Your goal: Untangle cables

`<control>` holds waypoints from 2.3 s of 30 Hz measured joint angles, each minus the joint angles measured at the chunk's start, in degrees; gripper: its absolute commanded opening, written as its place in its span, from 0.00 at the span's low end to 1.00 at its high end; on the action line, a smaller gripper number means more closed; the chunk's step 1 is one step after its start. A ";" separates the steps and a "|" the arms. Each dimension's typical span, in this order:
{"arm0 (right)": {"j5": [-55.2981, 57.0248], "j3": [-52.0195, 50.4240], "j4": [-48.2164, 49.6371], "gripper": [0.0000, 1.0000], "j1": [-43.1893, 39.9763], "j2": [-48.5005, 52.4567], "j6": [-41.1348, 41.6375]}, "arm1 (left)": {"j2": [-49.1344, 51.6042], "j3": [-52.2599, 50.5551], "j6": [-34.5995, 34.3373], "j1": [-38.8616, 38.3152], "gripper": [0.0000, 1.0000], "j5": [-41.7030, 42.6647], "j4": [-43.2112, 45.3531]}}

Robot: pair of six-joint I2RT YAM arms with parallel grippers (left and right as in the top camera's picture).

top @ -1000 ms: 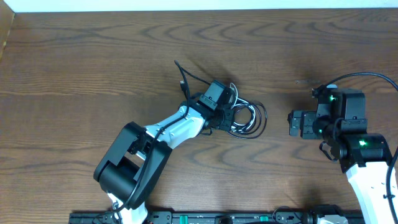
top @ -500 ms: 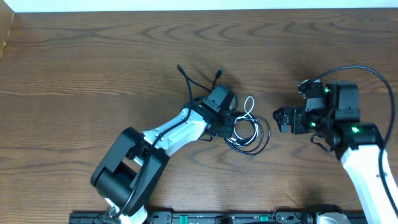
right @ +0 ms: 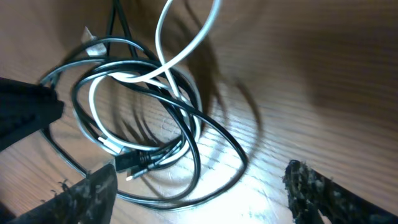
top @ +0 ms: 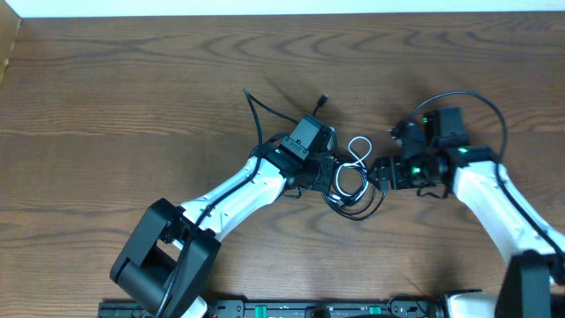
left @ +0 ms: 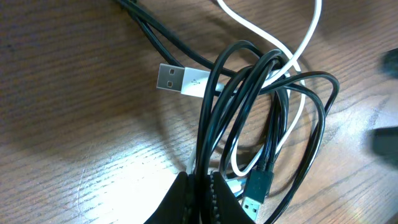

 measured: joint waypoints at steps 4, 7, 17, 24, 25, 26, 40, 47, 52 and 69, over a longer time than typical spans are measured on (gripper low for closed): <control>0.22 0.00 3.28 0.56 3.15 4.81 -0.57 | 0.00 0.00 0.00 0.00 0.08 0.02 -0.07; 1.79 0.02 5.14 0.37 4.63 7.41 -0.31 | 0.00 0.00 0.00 0.00 0.08 0.02 -0.26; 4.46 0.07 5.95 0.02 5.14 10.95 1.16 | 0.00 0.00 0.00 0.00 0.08 0.20 -0.26; 6.27 0.11 5.16 0.01 5.27 11.30 4.46 | 0.00 0.00 0.02 0.17 0.07 -0.02 -2.08; 7.54 0.13 4.39 0.01 5.27 11.30 5.60 | 0.00 0.02 0.04 0.37 0.07 -0.22 -3.13; 8.50 0.20 3.67 0.01 5.14 11.26 6.82 | 0.00 0.00 0.04 0.74 0.08 -0.46 -4.20; 10.29 0.48 0.11 0.01 -5.05 -6.10 11.37 | -4.31 0.02 2.38 9.84 0.07 -1.42 -10.51; 20.02 0.48 -5.14 0.07 -9.11 -16.63 17.49 | -4.31 0.02 2.64 11.37 0.08 -2.80 -12.74; 28.48 0.48 -9.68 0.32 -9.33 -17.99 23.63 | -5.51 0.02 2.64 11.41 0.07 -2.95 -12.55; -3.72 0.48 -2.27 0.63 0.52 -8.17 1.49 | -10.08 0.02 7.13 11.41 0.07 15.47 -9.03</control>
